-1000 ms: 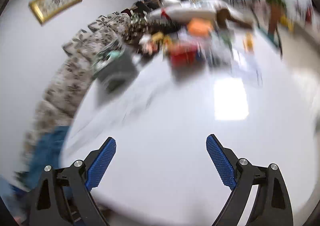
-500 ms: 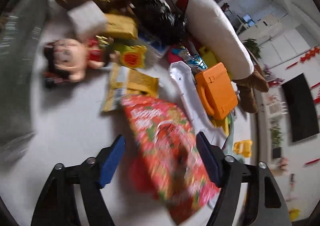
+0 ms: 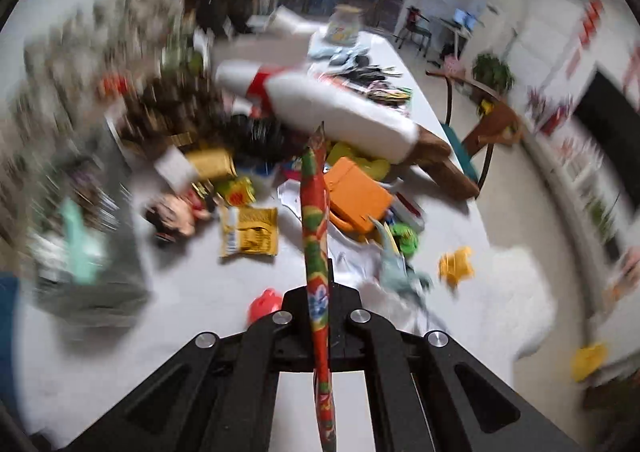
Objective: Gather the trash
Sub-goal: 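Grasp the red snack stick wrapper with the right tool, then grasp the red monkey toy with the left tool while the right tool holds the wrapper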
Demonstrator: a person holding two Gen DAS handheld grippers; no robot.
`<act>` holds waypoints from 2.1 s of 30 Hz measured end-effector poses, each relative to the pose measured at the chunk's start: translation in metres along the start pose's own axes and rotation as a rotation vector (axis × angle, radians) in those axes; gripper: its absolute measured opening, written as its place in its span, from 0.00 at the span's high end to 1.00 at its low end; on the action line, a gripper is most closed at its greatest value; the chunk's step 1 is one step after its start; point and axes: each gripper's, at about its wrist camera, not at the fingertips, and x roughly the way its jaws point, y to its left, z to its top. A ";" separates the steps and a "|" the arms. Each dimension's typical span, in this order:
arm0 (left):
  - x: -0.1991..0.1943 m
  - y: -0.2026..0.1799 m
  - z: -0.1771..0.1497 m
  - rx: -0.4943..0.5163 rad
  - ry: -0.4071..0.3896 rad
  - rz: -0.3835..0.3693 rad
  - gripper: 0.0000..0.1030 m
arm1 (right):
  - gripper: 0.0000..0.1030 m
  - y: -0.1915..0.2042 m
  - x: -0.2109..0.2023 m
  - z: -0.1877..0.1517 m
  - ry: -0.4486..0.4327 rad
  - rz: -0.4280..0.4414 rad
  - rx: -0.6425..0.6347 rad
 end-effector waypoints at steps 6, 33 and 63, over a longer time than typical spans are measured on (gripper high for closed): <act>0.048 0.006 0.130 0.081 0.031 -0.037 0.10 | 1.00 -0.038 -0.086 -0.080 -0.046 0.190 0.252; 0.106 0.007 0.219 0.131 0.205 0.020 0.41 | 0.99 -0.097 -0.133 -0.220 -0.011 0.196 0.538; 0.022 -0.003 0.053 -0.290 -0.019 0.027 0.22 | 0.99 -0.086 -0.141 -0.254 0.117 0.520 0.309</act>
